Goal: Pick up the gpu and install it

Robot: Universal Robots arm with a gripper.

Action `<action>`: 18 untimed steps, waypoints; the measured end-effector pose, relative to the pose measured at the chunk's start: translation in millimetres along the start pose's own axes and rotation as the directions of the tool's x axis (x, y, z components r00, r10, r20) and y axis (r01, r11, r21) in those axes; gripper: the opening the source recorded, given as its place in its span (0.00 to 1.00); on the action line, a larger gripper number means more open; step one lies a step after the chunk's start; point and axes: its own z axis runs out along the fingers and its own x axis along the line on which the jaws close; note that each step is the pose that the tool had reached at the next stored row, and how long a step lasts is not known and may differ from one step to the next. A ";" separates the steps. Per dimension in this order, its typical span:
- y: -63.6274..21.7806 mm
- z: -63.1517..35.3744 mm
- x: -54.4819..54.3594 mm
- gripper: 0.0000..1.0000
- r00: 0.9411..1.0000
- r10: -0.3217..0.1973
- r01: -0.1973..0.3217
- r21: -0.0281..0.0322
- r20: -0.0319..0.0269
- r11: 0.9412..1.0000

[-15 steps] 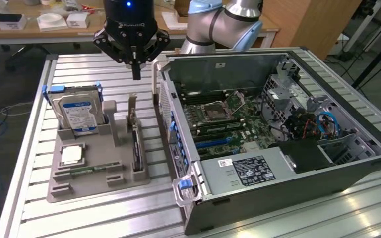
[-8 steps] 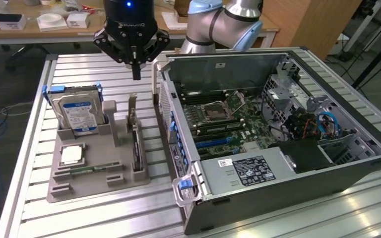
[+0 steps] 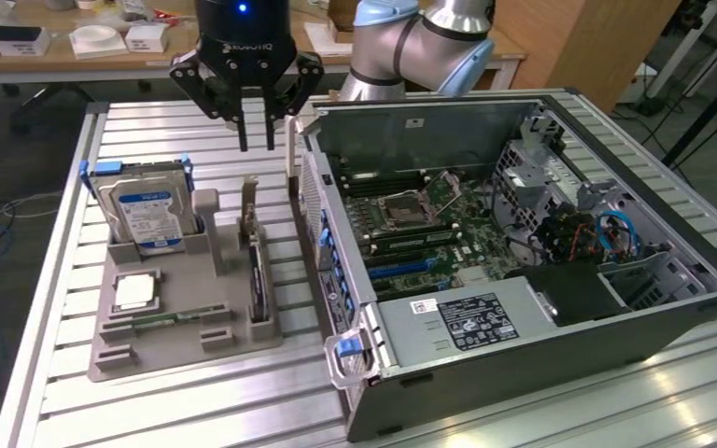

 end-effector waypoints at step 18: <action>0.0 0.0 0.0 0.43 1.000 0.000 0.000 0.000 0.000 1.000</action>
